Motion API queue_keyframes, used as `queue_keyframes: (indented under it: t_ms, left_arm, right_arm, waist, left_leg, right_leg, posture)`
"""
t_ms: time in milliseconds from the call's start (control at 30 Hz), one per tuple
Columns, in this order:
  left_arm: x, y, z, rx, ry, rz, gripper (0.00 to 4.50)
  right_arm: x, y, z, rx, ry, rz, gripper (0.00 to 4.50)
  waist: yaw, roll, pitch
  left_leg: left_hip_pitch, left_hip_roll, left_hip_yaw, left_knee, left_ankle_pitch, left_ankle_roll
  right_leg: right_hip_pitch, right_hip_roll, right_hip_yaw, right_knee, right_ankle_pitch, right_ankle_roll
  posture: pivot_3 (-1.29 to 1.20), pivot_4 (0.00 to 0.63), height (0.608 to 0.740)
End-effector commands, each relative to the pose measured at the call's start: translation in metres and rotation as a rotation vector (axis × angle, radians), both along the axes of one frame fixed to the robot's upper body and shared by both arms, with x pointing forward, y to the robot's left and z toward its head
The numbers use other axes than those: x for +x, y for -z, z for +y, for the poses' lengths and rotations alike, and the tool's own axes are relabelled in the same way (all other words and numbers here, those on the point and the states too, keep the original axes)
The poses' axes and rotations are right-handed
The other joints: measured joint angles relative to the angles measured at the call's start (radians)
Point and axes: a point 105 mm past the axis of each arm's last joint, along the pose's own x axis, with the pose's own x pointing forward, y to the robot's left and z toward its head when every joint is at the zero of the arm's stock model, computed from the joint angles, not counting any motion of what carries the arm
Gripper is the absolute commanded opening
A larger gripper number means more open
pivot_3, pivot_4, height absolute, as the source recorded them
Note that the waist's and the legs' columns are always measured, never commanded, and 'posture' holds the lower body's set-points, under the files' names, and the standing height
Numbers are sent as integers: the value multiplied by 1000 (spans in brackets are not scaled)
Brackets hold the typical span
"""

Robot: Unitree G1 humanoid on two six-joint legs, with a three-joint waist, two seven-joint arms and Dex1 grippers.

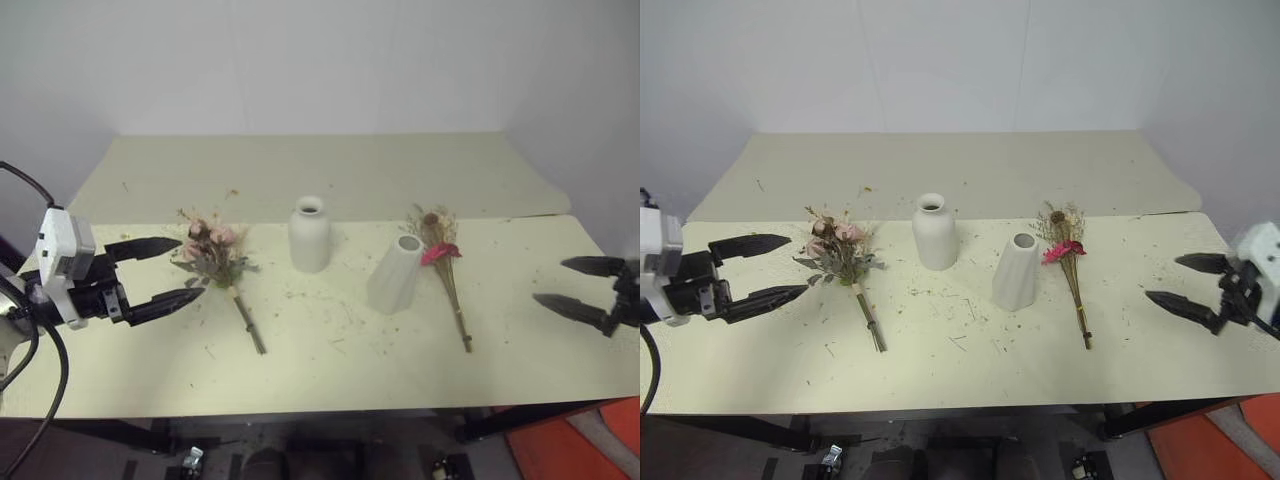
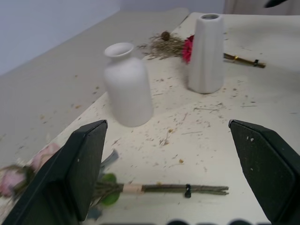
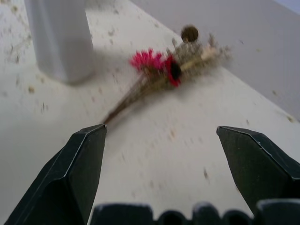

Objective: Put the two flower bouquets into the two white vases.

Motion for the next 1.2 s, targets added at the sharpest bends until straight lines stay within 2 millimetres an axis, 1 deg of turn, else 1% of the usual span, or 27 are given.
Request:
queue_keyframes:
  t_ms: [33,133,267,400,533,600,700,800,900,933,1200]
  left_arm:
    - [3,-5,-18,-1,91,-48,4500]
    - [13,-4,-34,10,154,-58,4500]
    - [23,-5,-47,16,212,-71,4500]
    - [28,-6,-53,22,239,-78,4500]
    - [29,-5,-54,23,252,-80,4500]
    - [29,-4,-54,25,252,-78,4500]
    - [28,-1,-53,25,243,-74,4500]
    - [26,1,-51,28,228,-70,4500]
    - [25,1,-48,23,213,-68,4500]
    - [24,2,-46,20,208,-68,4500]
    - [24,4,-42,18,185,-68,4500]
  right_arm:
    - [13,0,21,73,32,27,4421]
    - [37,9,29,100,153,94,4421]
    - [58,23,34,109,284,208,4421]
    - [70,29,48,145,340,300,4421]
    - [78,38,58,132,378,349,4421]
    - [83,43,59,128,408,365,4421]
    - [90,51,54,105,462,371,4421]
    - [93,54,54,113,466,389,4421]
    - [95,53,56,124,451,397,3836]
    - [96,52,56,125,453,396,3525]
    - [96,56,54,125,471,425,639]
  waist:
    - [3,-1,0]
    - [6,-1,0]
    - [5,-1,-1]
    - [5,-1,-1]
    - [1,-1,-1]
    - [2,-1,-1]
    - [3,-1,-1]
    - [4,-1,-1]
    - [2,-1,-1]
    - [1,-1,-1]
    - [0,-1,-1]
  left_leg:
    - [0,0,0,0,0,0]
    - [-2,-1,0,0,0,0]
    - [-3,-1,0,0,0,0]
    - [-8,-1,0,0,0,1]
    - [-10,-1,-1,1,0,1]
    - [-10,-1,-1,1,0,1]
    - [-11,-1,-1,1,0,1]
    - [-11,-1,-1,1,0,1]
    - [-11,-1,-1,1,0,1]
    - [-11,-1,-1,1,0,1]
    - [-11,-1,-1,1,0,1]
  right_leg:
    - [0,0,0,0,0,0]
    - [-1,0,0,-1,2,-1]
    - [-1,0,1,-2,6,-7]
    - [-5,0,0,-3,7,-7]
    - [-7,0,0,-4,7,-7]
    - [-7,0,0,-4,7,-7]
    - [-7,0,0,-4,8,-6]
    - [-7,0,0,-4,8,-6]
    - [-7,0,0,-4,8,-6]
    - [-7,0,0,-4,8,-6]
    - [-7,0,0,-3,8,-6]
  posture:
    - [0,150,740]
    - [0,150,740]
    - [0,150,740]
    - [0,150,740]
    - [0,150,740]
    - [0,150,740]
    - [0,150,740]
    - [0,150,740]
    - [0,150,740]
    - [0,150,740]
    - [0,150,740]
